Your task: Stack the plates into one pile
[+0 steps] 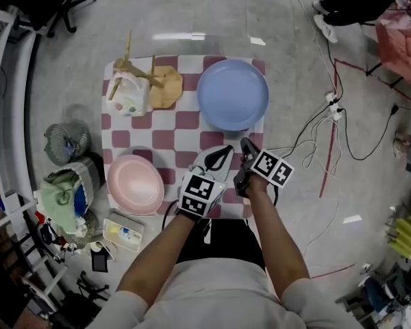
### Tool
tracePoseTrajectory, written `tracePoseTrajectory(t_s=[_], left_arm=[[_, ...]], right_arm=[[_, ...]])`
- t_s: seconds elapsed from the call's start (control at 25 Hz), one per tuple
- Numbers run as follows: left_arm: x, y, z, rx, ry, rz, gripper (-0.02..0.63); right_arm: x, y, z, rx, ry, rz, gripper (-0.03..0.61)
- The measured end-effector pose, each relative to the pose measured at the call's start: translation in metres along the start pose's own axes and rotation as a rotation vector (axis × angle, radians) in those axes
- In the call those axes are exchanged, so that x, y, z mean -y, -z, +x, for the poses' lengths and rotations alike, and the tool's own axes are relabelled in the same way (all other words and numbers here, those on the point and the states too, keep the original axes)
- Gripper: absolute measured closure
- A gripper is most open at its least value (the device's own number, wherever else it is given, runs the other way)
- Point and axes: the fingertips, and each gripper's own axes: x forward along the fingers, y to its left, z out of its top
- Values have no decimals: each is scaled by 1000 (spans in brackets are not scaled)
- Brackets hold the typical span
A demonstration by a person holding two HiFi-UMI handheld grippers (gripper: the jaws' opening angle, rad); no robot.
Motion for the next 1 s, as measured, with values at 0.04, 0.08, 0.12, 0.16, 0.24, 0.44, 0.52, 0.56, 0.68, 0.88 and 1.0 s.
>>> tracePoseTrajectory(t_s=[0.04, 0.08, 0.12, 0.16, 0.24, 0.44, 0.52, 0.56, 0.68, 0.88, 1.0], left_arm=[[0, 1, 4, -6, 1, 3, 607], [0, 1, 7, -11, 2, 4, 607], [0, 0, 10, -15, 4, 3, 607], [0, 0, 12, -16, 6, 2, 607], [-1, 1, 17, -22, 4, 2, 607], [-4, 0, 26, -34, 4, -9, 607], [-5, -1, 28, -36, 4, -13, 607], [-5, 0, 29, -38, 2, -14, 607], [-10, 3, 31, -43, -8, -13, 607], [-12, 1, 31, -39, -11, -35, 607], [-14, 3, 30, -37, -17, -41, 607]], right_arm=[[2, -3, 2, 6, -2, 13, 568], [3, -6, 5, 12, -3, 28, 568], [5, -10, 7, 17, -5, 43, 568], [6, -13, 10, 22, -7, 57, 568], [8, -18, 14, 28, -17, 86, 566], [16, -27, 23, 36, -4, 137, 544], [21, -29, 27, 36, 8, 150, 520], [22, -31, 29, 35, 11, 156, 517], [24, -34, 35, 32, 15, 164, 508], [25, -37, 49, 7, 13, 195, 511], [26, -39, 53, 6, 18, 215, 511]])
